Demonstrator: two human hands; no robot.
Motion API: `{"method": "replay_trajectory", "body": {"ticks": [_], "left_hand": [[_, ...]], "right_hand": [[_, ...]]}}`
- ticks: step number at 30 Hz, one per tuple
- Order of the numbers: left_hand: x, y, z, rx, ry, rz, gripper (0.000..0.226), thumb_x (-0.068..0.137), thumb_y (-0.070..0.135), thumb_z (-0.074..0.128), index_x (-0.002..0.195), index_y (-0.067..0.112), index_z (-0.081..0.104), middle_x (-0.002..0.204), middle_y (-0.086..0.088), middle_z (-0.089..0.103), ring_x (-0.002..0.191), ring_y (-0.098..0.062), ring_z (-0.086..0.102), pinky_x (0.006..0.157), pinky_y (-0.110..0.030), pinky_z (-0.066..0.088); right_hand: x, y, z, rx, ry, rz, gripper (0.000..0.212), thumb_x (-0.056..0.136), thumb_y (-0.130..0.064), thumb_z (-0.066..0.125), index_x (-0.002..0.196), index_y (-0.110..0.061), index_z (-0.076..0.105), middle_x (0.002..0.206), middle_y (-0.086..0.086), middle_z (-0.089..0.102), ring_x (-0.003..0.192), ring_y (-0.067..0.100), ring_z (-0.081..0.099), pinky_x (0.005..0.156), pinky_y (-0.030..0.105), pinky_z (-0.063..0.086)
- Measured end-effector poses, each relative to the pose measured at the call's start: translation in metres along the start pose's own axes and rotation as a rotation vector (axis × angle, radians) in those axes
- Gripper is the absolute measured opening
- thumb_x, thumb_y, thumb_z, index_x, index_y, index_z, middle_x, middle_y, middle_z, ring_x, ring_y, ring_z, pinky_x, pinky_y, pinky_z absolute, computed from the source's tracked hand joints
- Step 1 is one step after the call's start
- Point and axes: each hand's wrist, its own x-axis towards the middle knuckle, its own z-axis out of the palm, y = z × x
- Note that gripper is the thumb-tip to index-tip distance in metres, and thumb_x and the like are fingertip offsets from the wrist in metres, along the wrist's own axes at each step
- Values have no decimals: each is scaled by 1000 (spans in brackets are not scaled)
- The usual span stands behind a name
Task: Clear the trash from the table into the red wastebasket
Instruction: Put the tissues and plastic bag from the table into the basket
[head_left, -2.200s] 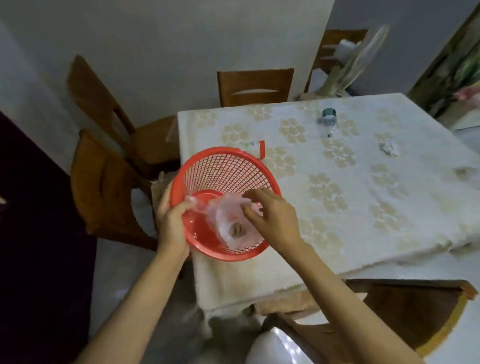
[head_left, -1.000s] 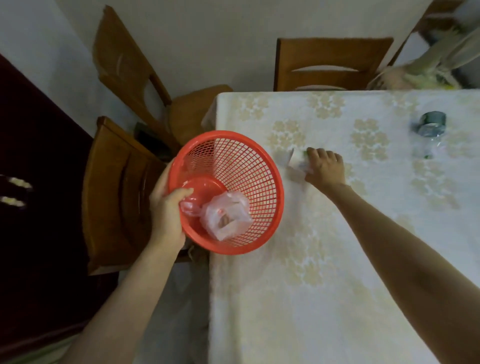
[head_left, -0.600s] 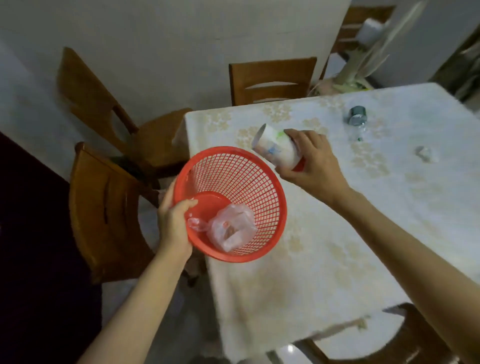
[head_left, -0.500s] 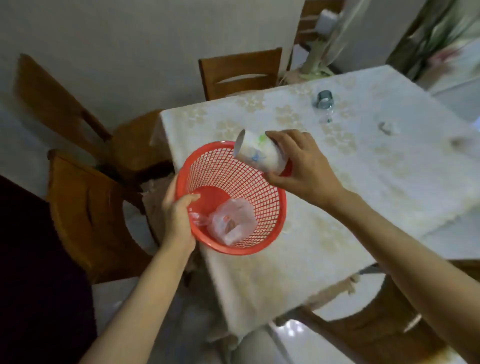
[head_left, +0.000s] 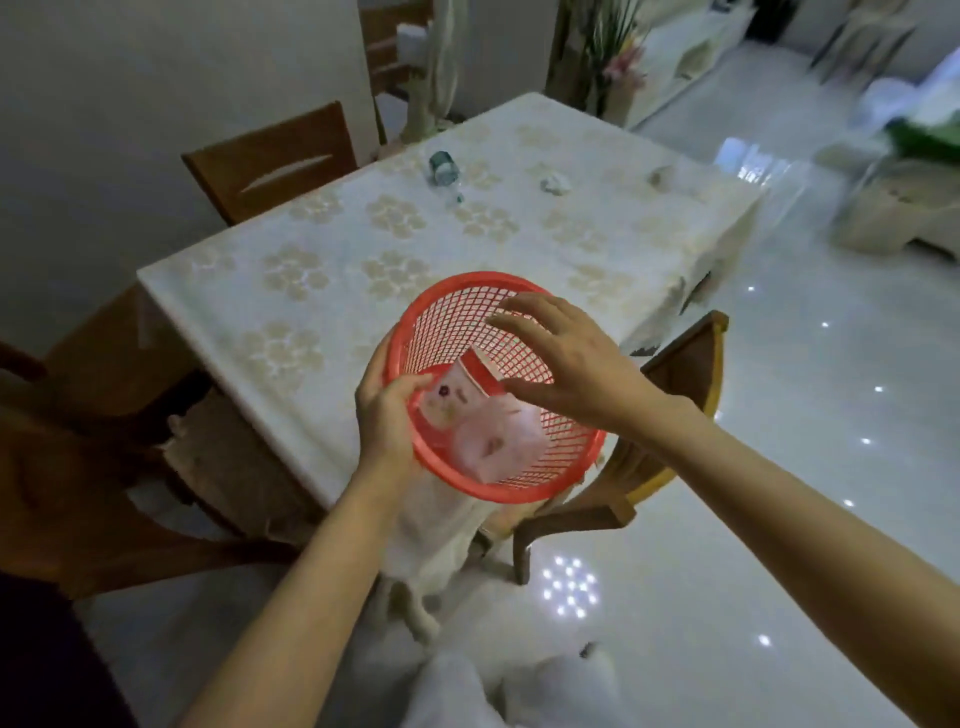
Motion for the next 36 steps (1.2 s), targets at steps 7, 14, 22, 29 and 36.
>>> {"method": "replay_trajectory", "body": {"ticks": [7, 14, 22, 29, 36], "left_hand": [[0, -34, 115, 1, 56, 87, 57, 73, -15, 44, 120, 11, 61, 117, -5, 65, 94, -11, 65, 71, -22, 54], [7, -57, 242, -24, 109, 155, 56, 70, -9, 48, 118, 17, 63, 119, -4, 66, 104, -19, 64, 80, -32, 56], [35, -109, 358, -2, 161, 127, 57, 79, -11, 44, 131, 10, 57, 116, -2, 63, 89, -9, 63, 59, -16, 53], [133, -147, 436, -9, 204, 118, 59, 77, -12, 46, 130, 12, 58, 112, 0, 65, 90, -9, 64, 63, -17, 54], [228, -176, 495, 13, 293, 86, 60, 75, -16, 44, 127, 9, 58, 113, -6, 65, 88, -11, 65, 66, -17, 54]], "right_hand": [[-79, 116, -45, 27, 96, 176, 50, 87, -37, 61, 130, -13, 52, 135, 12, 54, 125, 27, 49, 102, 37, 41], [-141, 257, -97, 102, 180, 399, 39, 92, -30, 56, 126, -11, 57, 128, 9, 59, 115, 26, 55, 92, 36, 46], [-153, 416, -65, -23, 153, 522, 35, 91, -25, 54, 118, -4, 62, 113, 16, 67, 105, 38, 59, 86, 42, 49], [-101, 552, -24, -81, -10, 580, 36, 91, -28, 51, 118, -6, 61, 117, 16, 64, 109, 37, 55, 89, 41, 45], [10, 679, 3, -35, -109, 560, 48, 92, -31, 52, 133, -7, 47, 132, 18, 53, 127, 35, 44, 102, 44, 40]]}}
